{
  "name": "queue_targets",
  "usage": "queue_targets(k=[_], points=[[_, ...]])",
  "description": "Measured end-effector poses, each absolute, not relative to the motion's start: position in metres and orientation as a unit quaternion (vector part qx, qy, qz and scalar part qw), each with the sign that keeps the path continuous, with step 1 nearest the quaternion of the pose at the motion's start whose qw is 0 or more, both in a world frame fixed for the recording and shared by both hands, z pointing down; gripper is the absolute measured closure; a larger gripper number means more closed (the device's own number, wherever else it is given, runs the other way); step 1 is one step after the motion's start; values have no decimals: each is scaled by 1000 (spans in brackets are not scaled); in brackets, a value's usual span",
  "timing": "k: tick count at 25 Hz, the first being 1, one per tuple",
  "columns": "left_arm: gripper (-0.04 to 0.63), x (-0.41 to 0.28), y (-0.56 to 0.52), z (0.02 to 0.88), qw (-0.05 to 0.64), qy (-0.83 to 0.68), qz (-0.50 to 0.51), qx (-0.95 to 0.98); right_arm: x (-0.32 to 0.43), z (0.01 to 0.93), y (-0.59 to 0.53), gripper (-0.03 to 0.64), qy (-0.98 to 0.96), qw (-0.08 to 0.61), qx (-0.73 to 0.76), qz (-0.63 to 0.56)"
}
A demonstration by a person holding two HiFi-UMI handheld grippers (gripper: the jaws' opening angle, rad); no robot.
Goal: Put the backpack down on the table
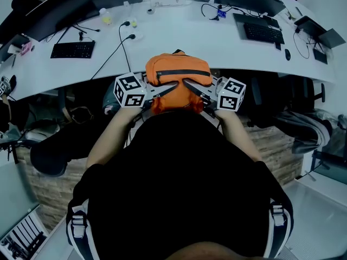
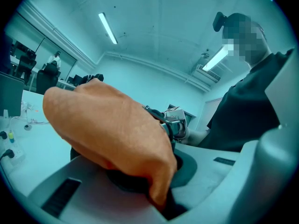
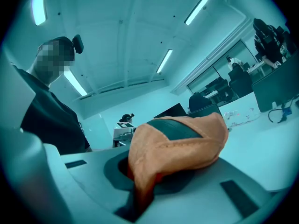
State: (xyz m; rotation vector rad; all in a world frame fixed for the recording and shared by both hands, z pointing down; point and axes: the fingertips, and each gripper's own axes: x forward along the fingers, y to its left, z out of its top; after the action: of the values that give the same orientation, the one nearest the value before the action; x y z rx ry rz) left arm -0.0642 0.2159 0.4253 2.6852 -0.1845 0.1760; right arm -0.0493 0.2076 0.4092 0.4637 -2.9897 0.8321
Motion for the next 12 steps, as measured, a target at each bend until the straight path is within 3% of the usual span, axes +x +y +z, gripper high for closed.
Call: queue_targets(k=[12], points=[[543,-53,197,433,225,-70,70,969,-35,413,187,566,-951,-5,146,271]])
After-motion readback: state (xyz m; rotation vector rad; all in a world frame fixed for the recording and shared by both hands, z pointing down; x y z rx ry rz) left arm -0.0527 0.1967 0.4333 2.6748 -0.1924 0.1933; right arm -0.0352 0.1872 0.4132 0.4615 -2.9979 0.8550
